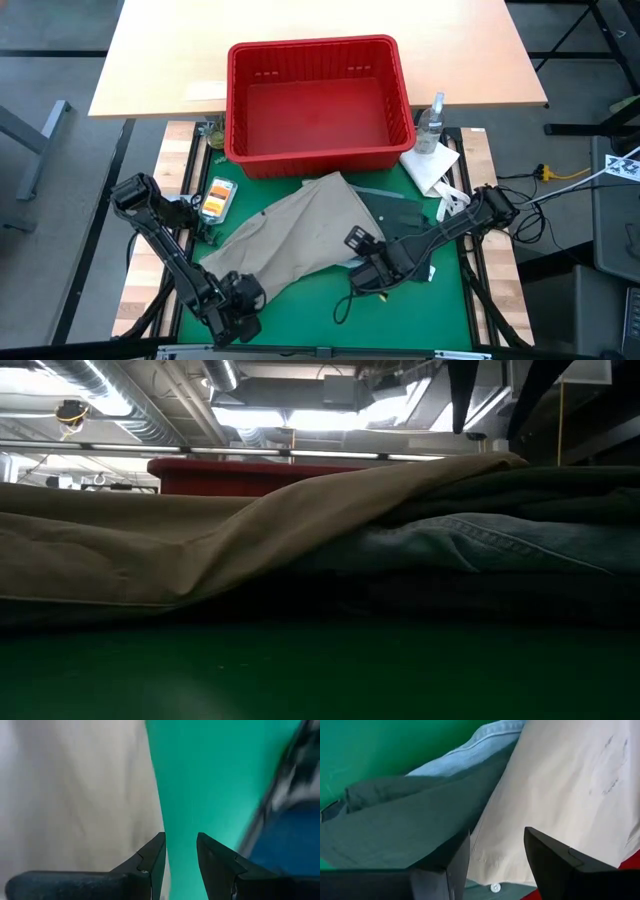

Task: Fold laundry
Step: Fold the beige shorts

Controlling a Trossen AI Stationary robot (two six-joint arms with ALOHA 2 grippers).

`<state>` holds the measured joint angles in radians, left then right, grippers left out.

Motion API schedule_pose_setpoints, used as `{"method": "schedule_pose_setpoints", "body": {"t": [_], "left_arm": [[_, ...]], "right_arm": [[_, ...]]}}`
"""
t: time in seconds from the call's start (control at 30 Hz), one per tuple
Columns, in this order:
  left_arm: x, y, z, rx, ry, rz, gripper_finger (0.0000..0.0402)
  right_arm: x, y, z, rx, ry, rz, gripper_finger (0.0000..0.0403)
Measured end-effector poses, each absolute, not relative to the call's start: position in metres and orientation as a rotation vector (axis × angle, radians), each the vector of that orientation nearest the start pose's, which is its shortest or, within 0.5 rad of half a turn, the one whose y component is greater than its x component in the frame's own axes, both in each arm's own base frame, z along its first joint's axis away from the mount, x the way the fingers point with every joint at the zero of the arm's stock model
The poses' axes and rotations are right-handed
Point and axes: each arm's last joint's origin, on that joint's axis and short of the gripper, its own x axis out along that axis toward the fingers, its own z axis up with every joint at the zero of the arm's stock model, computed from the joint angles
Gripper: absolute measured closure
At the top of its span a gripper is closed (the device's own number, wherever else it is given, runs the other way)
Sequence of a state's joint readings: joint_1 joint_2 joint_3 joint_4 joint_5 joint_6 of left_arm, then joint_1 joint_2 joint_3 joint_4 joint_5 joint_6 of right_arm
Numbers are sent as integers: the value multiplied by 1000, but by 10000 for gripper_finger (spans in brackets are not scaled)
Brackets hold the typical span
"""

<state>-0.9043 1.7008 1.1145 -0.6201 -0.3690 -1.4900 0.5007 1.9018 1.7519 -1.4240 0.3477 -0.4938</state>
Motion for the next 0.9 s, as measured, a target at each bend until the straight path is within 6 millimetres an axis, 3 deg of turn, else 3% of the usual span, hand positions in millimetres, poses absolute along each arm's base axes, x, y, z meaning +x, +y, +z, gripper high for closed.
{"method": "schedule_pose_setpoints", "body": {"t": [0.13, 0.37, 0.67, 0.9], "left_arm": [[206, -252, 190, -698, 1163, 301, 296], [204, -248, 186, -663, 1150, 371, 296], [207, -263, 146, -639, 1321, 378, 296], [207, -264, 144, -635, 1325, 376, 296]], "right_arm": [[321, 163, 281, -1036, 1378, 475, 217], [326, 166, 281, -1020, 1326, 464, 217], [326, 166, 281, -1020, 1328, 465, 217], [324, 166, 281, -1026, 1338, 469, 217]]}}
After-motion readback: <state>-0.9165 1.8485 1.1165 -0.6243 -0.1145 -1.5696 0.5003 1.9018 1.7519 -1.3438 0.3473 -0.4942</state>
